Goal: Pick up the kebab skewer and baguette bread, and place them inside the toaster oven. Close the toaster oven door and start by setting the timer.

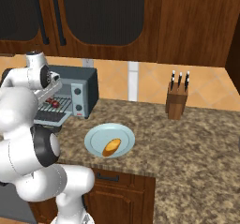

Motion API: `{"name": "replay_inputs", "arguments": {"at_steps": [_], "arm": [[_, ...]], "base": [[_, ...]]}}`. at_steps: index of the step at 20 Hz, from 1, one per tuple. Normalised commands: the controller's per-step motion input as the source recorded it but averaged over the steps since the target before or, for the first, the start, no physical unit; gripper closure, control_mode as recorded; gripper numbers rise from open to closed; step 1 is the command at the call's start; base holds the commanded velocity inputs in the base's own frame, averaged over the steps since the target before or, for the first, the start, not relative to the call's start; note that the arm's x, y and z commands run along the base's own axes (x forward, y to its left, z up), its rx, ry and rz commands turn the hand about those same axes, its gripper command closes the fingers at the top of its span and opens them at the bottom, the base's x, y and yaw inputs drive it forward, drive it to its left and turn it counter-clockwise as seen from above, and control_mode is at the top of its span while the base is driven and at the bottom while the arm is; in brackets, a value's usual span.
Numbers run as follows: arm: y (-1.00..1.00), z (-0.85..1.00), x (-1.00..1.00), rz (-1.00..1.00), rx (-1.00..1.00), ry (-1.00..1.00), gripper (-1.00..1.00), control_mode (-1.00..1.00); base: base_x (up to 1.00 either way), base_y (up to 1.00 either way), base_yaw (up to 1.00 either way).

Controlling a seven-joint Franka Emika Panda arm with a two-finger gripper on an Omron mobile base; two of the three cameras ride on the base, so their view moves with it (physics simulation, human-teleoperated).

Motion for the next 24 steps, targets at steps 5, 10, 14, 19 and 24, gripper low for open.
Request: {"name": "replay_inputs", "arguments": {"at_steps": [5,10,14,19,24], "arm": [[0.58,-0.10,-0.13,0.07,-0.08,-0.26,1.00,-1.00],[0.67,0.05,0.20,0.08,-0.06,-0.05,1.00,-1.00],[0.42,-0.03,0.32,0.19,-0.11,-0.10,1.00,-1.00],[0.25,-0.07,0.42,0.07,-0.12,-0.17,1.00,-1.00],[0.03,0.00,0.45,0.00,-0.07,-0.18,1.00,-1.00]], "base": [[0.00,0.00,0.00],[0.00,0.00,0.00],[0.00,0.00,0.00],[0.00,0.00,0.00],[0.00,0.00,0.00]]}}
